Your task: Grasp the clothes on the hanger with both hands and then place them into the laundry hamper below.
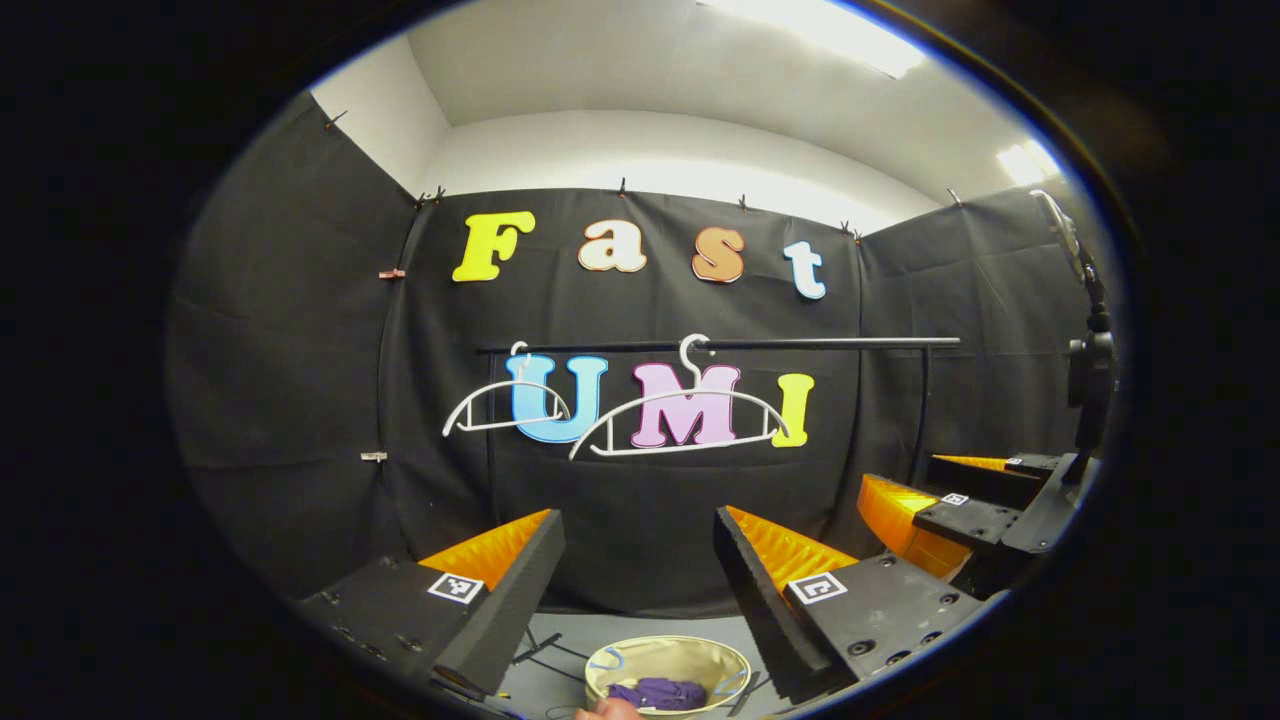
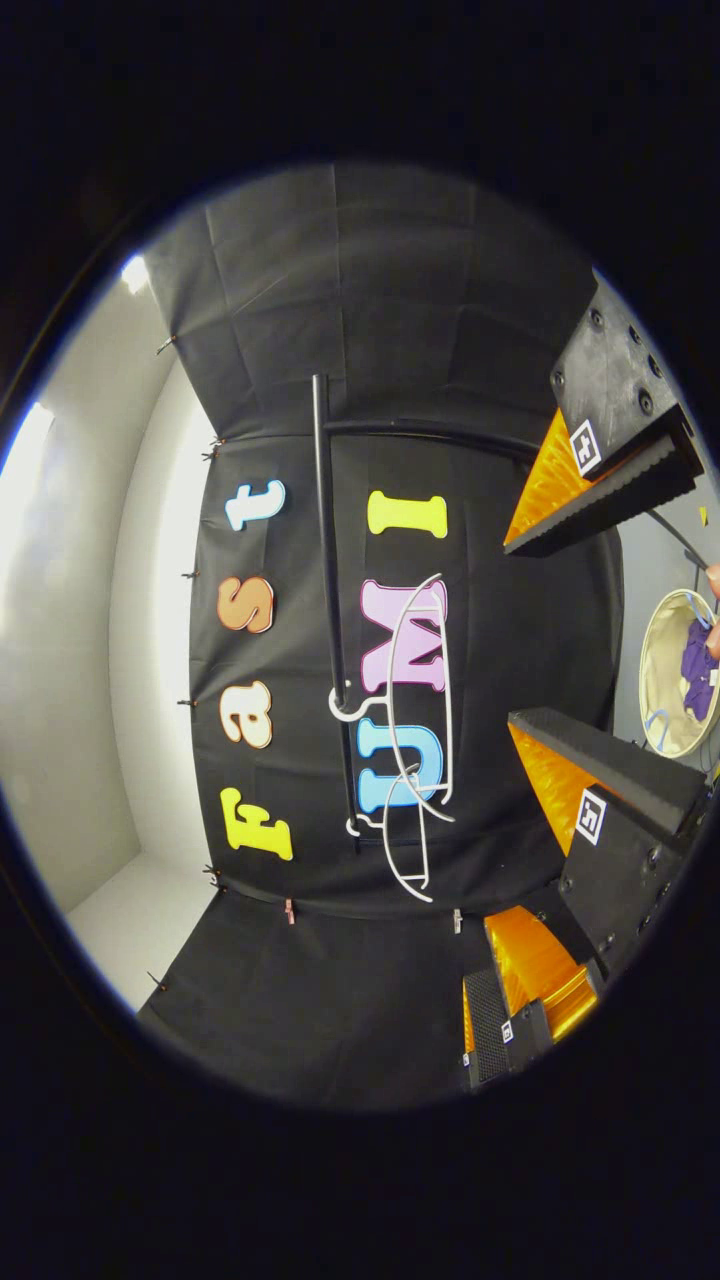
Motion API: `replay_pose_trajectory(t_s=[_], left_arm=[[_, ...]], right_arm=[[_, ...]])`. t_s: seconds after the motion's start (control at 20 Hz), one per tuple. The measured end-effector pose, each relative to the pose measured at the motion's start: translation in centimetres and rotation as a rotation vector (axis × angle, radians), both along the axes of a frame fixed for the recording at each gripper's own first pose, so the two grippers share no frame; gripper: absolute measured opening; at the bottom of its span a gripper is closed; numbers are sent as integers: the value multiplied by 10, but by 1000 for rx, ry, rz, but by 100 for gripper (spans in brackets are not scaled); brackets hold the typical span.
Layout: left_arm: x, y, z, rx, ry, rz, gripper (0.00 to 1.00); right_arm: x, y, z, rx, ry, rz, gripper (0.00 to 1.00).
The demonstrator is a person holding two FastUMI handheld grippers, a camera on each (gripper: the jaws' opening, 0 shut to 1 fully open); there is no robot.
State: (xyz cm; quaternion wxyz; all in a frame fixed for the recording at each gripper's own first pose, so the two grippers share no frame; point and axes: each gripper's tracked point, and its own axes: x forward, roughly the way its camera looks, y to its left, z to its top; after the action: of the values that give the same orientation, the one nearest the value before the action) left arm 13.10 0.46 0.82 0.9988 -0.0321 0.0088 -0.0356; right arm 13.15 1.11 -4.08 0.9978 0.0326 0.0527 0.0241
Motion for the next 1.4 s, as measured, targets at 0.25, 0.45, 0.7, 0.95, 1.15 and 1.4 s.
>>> replay_pose_trajectory(t_s=[0.25,0.45,0.7,0.95,1.15,1.4], left_arm=[[-6,1,6,12,-12,-10,95],[-8,1,11,1,-17,-16,92],[-12,6,13,2,-24,-7,95],[-15,5,16,0,-28,-12,95],[-16,3,18,0,-28,-13,95],[-17,6,18,6,-26,-1,95]], right_arm=[[-6,2,13,-16,-35,1,92],[-9,8,16,-21,-39,10,97],[-13,10,14,-19,-26,12,97],[-14,10,14,-12,-25,6,97],[-13,8,13,-1,-19,-1,97],[-15,6,15,-6,-21,-4,92]])
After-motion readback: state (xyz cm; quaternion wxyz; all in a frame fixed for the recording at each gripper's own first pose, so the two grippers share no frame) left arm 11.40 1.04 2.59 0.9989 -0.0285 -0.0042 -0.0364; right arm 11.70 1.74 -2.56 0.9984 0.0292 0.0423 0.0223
